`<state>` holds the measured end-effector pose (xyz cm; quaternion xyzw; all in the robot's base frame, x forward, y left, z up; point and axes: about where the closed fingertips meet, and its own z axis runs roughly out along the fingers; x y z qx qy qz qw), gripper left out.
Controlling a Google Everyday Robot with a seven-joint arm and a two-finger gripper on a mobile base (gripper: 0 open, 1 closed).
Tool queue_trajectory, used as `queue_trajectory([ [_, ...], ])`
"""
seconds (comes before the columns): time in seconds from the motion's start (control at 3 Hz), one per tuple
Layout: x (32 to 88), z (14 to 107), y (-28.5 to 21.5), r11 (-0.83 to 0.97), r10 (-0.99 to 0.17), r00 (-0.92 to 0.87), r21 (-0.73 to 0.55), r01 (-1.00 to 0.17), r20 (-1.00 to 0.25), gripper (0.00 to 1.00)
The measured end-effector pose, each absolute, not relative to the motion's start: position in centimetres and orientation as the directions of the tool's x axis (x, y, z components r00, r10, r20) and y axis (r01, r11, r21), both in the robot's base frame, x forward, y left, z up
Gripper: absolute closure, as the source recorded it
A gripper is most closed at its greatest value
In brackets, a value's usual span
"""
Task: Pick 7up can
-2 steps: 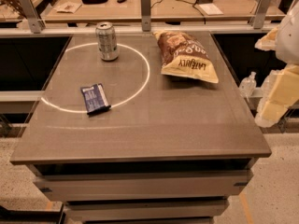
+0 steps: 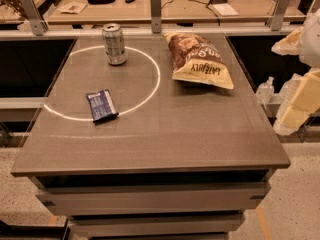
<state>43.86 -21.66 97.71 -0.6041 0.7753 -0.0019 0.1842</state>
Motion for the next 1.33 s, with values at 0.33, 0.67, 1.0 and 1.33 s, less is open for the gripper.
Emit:
queue_trajectory([
  [0.33, 44.9, 95.8, -24.1, 0.274, -0.876, -0.163, -0.190, -0.943, -0.454, 0.00],
  [0.67, 45.9, 92.3, -25.9, 0.261, -0.753, -0.097, -0.160, -0.952, -0.651, 0.00],
  [1.0, 46.2, 90.1, -25.1, 0.274, -0.525, -0.060, -0.102, -0.956, -0.849, 0.00],
  [1.33, 46.3, 90.3, -23.4, 0.292, -0.220, -0.060, -0.007, -0.956, -0.974, 0.00],
])
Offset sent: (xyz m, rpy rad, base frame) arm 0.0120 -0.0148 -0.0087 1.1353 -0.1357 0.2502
